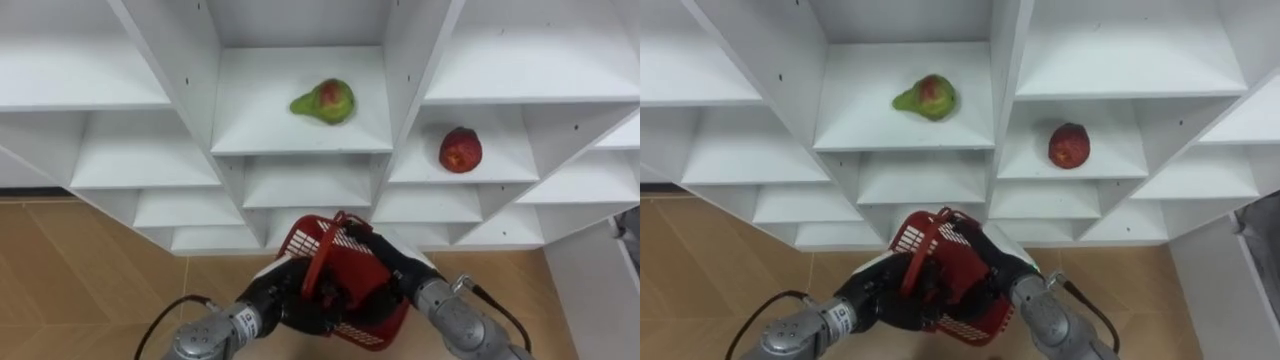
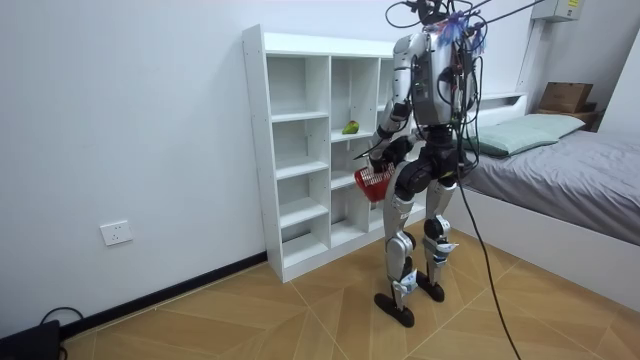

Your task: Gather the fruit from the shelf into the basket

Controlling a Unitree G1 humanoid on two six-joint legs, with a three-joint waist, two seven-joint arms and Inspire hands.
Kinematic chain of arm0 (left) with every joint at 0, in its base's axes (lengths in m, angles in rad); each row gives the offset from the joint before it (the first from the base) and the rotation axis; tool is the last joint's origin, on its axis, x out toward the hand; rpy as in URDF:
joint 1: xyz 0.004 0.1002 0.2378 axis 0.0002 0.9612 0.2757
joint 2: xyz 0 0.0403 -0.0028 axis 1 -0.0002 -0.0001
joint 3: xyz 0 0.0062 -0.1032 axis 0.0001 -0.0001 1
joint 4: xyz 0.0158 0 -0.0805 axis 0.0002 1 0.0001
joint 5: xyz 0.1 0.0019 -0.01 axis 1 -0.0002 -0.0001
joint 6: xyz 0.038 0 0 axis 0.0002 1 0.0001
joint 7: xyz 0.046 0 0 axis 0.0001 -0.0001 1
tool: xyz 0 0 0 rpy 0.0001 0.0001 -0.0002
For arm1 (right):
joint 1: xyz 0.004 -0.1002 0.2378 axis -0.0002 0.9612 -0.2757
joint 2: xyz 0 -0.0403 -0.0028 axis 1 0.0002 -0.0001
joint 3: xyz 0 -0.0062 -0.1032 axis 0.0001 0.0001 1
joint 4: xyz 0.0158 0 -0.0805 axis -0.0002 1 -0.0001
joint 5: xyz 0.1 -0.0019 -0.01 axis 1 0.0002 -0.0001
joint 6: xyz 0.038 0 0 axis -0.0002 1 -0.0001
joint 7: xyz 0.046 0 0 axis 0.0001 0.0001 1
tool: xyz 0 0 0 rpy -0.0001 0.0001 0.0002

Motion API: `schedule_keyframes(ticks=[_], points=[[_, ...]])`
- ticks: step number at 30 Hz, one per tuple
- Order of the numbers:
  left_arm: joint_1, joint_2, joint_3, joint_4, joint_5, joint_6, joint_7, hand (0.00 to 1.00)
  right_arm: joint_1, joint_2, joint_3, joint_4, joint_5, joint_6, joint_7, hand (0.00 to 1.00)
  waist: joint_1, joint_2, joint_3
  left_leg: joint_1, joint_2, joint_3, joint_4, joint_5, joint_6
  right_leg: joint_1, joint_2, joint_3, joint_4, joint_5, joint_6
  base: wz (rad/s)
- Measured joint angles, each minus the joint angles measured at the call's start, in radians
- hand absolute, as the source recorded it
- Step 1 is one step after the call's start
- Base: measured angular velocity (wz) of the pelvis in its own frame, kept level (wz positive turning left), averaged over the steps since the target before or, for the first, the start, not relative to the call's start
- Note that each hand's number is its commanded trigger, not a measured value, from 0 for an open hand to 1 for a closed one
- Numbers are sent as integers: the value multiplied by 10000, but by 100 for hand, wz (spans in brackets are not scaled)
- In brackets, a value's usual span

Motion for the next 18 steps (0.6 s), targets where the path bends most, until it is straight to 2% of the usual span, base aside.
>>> schedule_keyframes(ticks=[3,8,12,18], points=[[222,111,139,34,10,-10,166,100,101,-167,-8,-412,1046,5,309,0,-151,-27,-19,185,-1,-16,-3,0,-1,214,2,-24,-30,1,1,1],[341,117,552,403,234,-49,181,100,141,-549,-37,-1548,1506,27,990,0,-185,-51,-28,394,-13,-12,-140,37,-26,373,7,-23,-46,1,1,0],[347,89,912,400,873,-48,163,100,138,-549,-234,-2030,2234,-8,1295,0,-126,-88,-53,465,14,-27,-192,53,-41,465,56,-4,-148,14,-14,0],[458,119,1205,421,1057,-49,198,100,146,-608,-247,-2176,2257,-8,1693,0,-101,-119,-47,529,1,-1,-309,52,-42,467,57,60,-175,12,-11,-1]])
